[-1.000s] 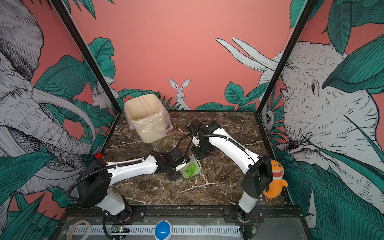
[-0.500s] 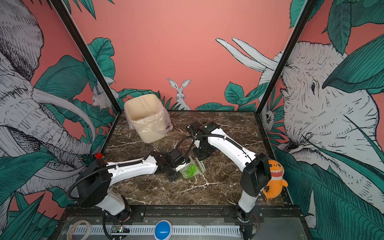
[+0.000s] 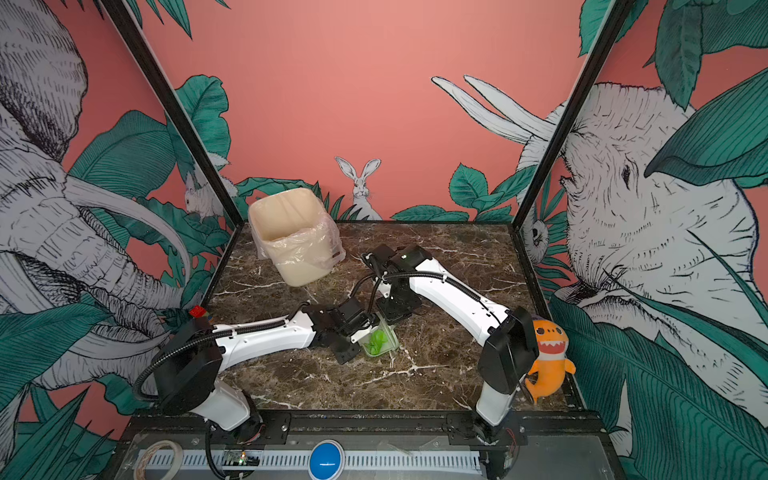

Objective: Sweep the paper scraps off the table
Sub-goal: 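Sweep the green scrap into the dustpan with the right brush, then lift the dustpan with the green scrap to the bin with the left gripper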

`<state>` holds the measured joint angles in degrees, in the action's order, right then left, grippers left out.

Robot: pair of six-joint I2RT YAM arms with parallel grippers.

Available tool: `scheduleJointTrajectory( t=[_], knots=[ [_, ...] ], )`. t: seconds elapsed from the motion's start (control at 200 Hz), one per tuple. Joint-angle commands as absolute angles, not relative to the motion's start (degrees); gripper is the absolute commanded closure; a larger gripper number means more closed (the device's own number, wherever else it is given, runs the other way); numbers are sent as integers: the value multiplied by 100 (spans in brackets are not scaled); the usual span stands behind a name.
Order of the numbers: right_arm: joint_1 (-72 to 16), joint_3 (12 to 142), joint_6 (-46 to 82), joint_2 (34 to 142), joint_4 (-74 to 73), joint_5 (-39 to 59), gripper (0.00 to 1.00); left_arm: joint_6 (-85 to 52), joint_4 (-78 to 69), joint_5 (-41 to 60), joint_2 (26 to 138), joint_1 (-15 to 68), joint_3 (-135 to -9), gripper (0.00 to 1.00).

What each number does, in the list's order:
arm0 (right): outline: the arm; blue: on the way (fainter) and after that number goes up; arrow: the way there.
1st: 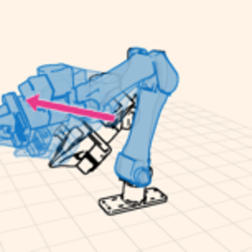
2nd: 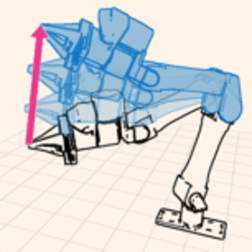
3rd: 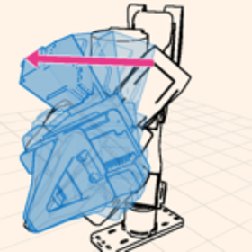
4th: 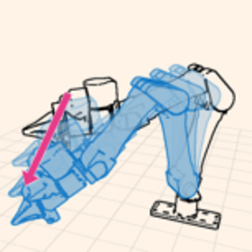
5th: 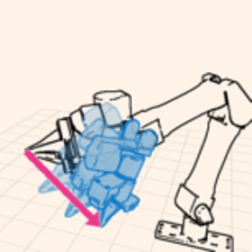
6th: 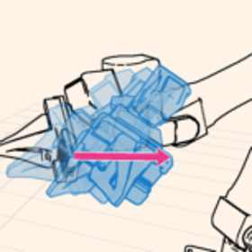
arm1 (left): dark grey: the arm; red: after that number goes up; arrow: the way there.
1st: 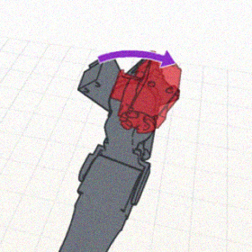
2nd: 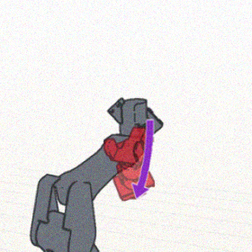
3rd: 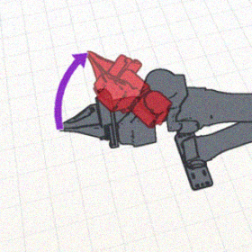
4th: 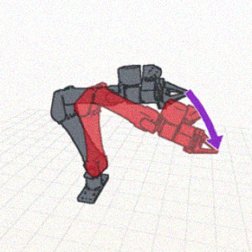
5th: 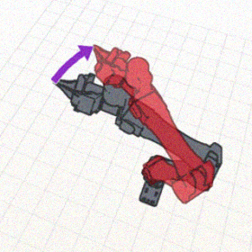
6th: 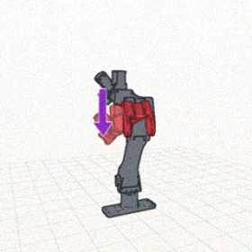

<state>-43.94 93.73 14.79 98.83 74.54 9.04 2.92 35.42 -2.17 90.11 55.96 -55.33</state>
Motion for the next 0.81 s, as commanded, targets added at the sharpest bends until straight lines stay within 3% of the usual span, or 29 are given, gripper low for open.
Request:
scheduleJointTrajectory(
  t=[0.0, 0.405, 0.8],
  knots=[
    [-4463, 9500, 1377, 9645, 7755, 571, 100, 289, 3520, -228, 8901, 5634, -5460, 80],
    [-3744, 9044, 1388, 8751, 7744, 509, 100, 180, 3277, -167, 8307, 5634, -5238, 80],
    [-2830, 8254, 1525, 7977, 7148, 1090, 100, 40, 3493, -275, 7477, 5601, -5388, 80]
  ],
)
